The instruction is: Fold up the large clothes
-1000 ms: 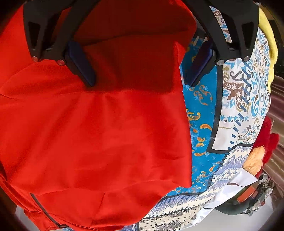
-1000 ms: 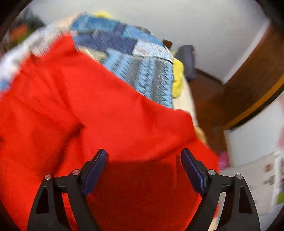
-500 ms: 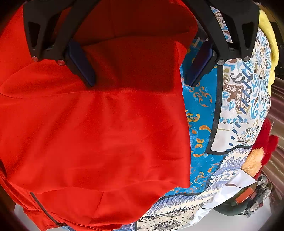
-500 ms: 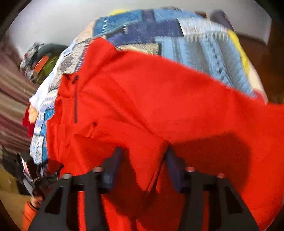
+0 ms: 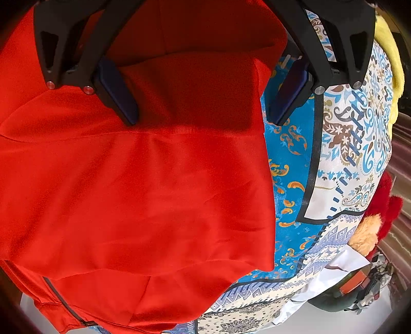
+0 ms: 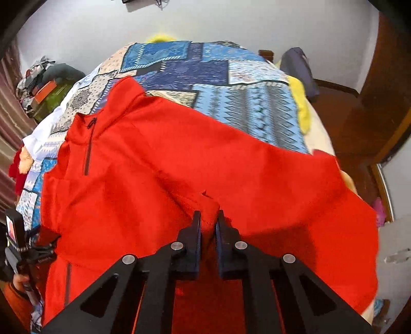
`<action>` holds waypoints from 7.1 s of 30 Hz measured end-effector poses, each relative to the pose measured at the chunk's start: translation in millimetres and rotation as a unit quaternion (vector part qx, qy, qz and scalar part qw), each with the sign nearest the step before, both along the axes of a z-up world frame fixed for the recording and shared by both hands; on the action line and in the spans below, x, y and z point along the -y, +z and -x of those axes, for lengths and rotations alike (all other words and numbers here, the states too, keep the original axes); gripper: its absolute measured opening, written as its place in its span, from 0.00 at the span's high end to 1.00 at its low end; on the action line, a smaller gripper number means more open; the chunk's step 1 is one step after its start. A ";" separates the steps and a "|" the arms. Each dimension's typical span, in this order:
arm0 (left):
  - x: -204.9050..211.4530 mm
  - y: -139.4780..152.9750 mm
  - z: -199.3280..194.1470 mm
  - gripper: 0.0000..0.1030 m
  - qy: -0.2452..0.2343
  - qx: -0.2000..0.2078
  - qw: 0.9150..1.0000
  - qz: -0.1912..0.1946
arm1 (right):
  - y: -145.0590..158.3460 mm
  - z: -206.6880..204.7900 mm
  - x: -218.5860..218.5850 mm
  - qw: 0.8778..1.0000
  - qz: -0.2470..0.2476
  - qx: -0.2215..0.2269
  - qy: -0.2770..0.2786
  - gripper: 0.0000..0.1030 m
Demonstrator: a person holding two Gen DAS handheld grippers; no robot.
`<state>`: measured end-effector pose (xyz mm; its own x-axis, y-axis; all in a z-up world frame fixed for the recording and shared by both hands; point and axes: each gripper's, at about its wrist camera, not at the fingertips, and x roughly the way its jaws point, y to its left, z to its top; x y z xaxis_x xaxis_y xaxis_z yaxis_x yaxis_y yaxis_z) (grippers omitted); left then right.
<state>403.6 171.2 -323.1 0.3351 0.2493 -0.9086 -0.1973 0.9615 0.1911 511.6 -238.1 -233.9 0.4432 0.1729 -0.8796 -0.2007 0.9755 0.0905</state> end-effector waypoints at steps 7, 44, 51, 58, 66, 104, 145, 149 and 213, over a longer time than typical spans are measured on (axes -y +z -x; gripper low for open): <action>0.8 0.1 -1.6 0.00 0.005 -0.002 1.000 0.000 | -15.7 23.2 -17.7 0.990 0.129 0.034 0.041 0.93; 182.8 98.0 -76.4 0.06 -0.184 0.054 0.979 0.064 | -66.0 76.8 295.0 0.921 -0.212 -0.135 -0.297 0.15; 240.4 73.7 -103.5 0.06 -0.213 0.038 0.974 0.060 | -79.7 59.3 296.2 0.915 -0.236 -0.116 -0.305 0.26; 245.1 75.8 -104.2 0.06 -0.213 0.044 0.975 0.052 | -70.5 34.9 290.3 0.917 -0.206 -0.071 -0.334 0.89; 229.6 106.4 -76.6 0.06 -0.218 0.078 0.972 0.028 | 41.1 23.0 236.2 0.949 -0.198 0.045 -0.240 0.93; 51.2 139.6 43.0 0.03 -0.124 0.111 0.982 0.084 | -21.4 78.9 -128.8 0.971 -0.104 -0.183 0.116 0.93; 147.5 177.4 -87.1 0.95 -0.177 0.178 0.968 0.005 | 1.9 39.6 -57.4 0.988 0.053 -0.038 0.138 0.93; 96.7 159.3 -75.0 0.95 -0.142 0.159 0.977 0.010 | -26.2 48.0 -75.9 0.975 0.173 0.013 0.140 0.93; -34.7 145.0 -74.4 0.13 -0.066 0.117 0.989 0.065 | 104.3 -34.0 -74.2 0.984 0.023 0.144 0.106 0.00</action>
